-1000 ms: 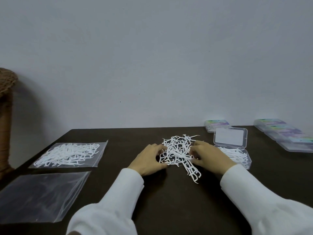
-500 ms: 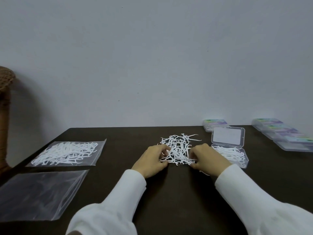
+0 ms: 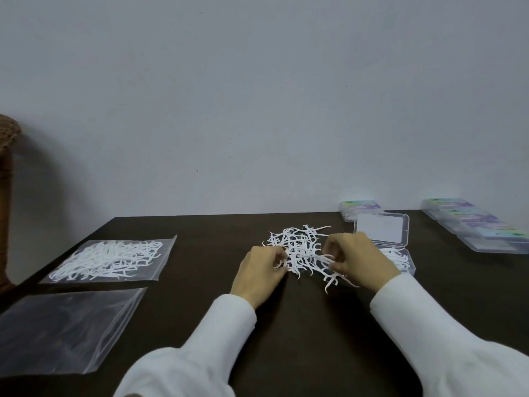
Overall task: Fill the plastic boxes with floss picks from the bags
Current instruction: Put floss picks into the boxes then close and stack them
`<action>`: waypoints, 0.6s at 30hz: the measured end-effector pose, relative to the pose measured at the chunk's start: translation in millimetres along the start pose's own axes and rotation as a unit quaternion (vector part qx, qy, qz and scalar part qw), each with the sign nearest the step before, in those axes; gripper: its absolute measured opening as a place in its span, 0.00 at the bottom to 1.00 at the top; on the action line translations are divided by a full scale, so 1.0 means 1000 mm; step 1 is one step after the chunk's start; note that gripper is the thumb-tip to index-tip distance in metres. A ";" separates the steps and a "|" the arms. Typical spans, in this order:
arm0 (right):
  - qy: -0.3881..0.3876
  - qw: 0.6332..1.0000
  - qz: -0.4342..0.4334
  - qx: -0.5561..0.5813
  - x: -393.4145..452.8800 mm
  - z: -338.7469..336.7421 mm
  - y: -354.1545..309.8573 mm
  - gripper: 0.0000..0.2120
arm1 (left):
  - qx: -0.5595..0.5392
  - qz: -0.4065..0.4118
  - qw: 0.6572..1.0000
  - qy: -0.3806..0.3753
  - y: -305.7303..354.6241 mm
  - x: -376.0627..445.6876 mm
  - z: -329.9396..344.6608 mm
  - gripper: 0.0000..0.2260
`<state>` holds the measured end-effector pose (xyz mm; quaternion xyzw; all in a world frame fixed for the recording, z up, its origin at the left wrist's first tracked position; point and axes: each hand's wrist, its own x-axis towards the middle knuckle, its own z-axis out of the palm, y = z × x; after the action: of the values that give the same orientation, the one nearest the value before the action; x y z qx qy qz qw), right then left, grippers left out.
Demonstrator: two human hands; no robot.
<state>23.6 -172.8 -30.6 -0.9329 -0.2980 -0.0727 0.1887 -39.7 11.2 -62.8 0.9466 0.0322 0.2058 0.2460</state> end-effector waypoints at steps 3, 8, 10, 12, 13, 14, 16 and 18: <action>0.012 1.000 0.004 0.019 0.000 -0.007 0.002 0.09 | 0.010 0.008 1.000 0.027 0.000 0.000 -0.001 0.09; 0.003 0.999 0.013 0.046 -0.003 -0.020 0.011 0.10 | 0.000 0.017 0.998 0.056 -0.002 0.000 -0.004 0.09; 0.012 0.998 0.018 0.054 -0.004 -0.023 0.016 0.11 | -0.012 0.019 0.996 0.081 -0.002 0.000 -0.006 0.09; 0.023 0.997 0.026 0.074 -0.005 -0.025 0.019 0.11 | -0.024 0.025 0.994 0.105 -0.001 0.000 -0.008 0.08; 0.029 0.995 0.029 0.090 -0.005 -0.027 0.021 0.11 | -0.033 0.028 0.993 0.114 0.001 0.000 -0.009 0.08; 0.033 0.993 0.031 0.106 -0.005 -0.027 0.024 0.11 | -0.046 0.028 0.991 0.121 0.001 0.000 -0.009 0.08; 0.038 0.989 0.033 0.138 -0.005 -0.030 0.029 0.12 | -0.075 0.024 0.988 0.132 0.004 -0.001 -0.009 0.07; 0.044 0.984 0.036 0.169 -0.006 -0.033 0.035 0.12 | -0.100 0.022 0.984 0.143 0.005 -0.001 -0.009 0.07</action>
<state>38.6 -215.5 -12.9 -0.8937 -0.2632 -0.0558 0.3590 -44.0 10.4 -53.7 0.8787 0.0250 0.3464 0.3276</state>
